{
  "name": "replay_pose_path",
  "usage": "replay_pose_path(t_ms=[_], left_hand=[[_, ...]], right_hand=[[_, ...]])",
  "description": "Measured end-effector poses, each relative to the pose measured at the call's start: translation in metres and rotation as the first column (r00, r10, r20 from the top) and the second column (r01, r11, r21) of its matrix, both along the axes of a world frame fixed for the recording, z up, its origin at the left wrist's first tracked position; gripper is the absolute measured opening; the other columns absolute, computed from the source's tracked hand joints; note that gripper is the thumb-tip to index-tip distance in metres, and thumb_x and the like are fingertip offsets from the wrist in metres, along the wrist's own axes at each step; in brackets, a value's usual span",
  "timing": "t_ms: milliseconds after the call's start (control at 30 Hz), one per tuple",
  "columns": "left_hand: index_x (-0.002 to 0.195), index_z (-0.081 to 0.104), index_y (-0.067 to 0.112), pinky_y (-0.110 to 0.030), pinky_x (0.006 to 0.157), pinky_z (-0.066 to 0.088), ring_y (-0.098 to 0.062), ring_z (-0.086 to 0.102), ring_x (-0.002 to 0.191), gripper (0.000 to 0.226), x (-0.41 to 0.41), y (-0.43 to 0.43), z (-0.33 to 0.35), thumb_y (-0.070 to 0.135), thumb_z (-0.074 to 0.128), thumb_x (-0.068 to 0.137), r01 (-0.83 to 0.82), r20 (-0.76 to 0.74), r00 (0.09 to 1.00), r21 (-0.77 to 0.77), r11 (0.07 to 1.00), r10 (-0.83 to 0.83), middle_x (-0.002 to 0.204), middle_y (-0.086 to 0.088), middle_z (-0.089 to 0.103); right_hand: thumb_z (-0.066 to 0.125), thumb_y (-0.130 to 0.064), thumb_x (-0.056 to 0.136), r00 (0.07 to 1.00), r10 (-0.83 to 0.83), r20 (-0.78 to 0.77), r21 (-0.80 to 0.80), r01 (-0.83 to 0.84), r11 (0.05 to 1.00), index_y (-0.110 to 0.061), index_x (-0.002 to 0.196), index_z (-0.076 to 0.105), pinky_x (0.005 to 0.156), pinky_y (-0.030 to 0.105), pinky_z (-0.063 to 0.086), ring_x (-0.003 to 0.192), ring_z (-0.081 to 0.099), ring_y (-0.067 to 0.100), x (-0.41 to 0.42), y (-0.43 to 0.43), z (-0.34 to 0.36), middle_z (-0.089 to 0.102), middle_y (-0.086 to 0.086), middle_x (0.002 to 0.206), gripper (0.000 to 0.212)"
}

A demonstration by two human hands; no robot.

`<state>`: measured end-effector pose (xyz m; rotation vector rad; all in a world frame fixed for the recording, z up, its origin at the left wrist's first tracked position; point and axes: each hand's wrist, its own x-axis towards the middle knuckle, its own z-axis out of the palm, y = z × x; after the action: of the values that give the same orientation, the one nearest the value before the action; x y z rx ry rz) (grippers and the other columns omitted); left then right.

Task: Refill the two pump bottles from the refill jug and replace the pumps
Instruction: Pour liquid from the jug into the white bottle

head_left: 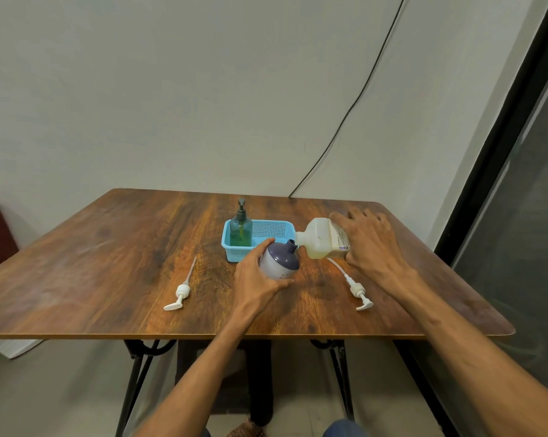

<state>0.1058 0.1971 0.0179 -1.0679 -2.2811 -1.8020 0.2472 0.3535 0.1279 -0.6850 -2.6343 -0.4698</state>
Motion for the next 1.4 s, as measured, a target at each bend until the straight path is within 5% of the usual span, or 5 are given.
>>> replay_pose_path(t_ms=[1400], left_hand=[[0.139, 0.052, 0.016, -0.035, 0.102, 0.052, -0.013, 0.057, 0.117, 0.097, -0.0011, -0.0011, -0.0042, 0.031, 0.096, 0.054, -0.002, -0.008, 1.0, 0.015, 1.0, 0.002, 0.134, -0.001, 0.06]], right_hand=[[0.081, -0.042, 0.075, 1.0, 0.003, -0.01, 0.013, -0.003, 1.0, -0.032, 0.142, 0.042, 0.099, 0.044, 0.041, 0.116, 0.053, 0.027, 0.0012, -0.0036, 0.002, 0.055, 0.004, 0.129, 0.078]])
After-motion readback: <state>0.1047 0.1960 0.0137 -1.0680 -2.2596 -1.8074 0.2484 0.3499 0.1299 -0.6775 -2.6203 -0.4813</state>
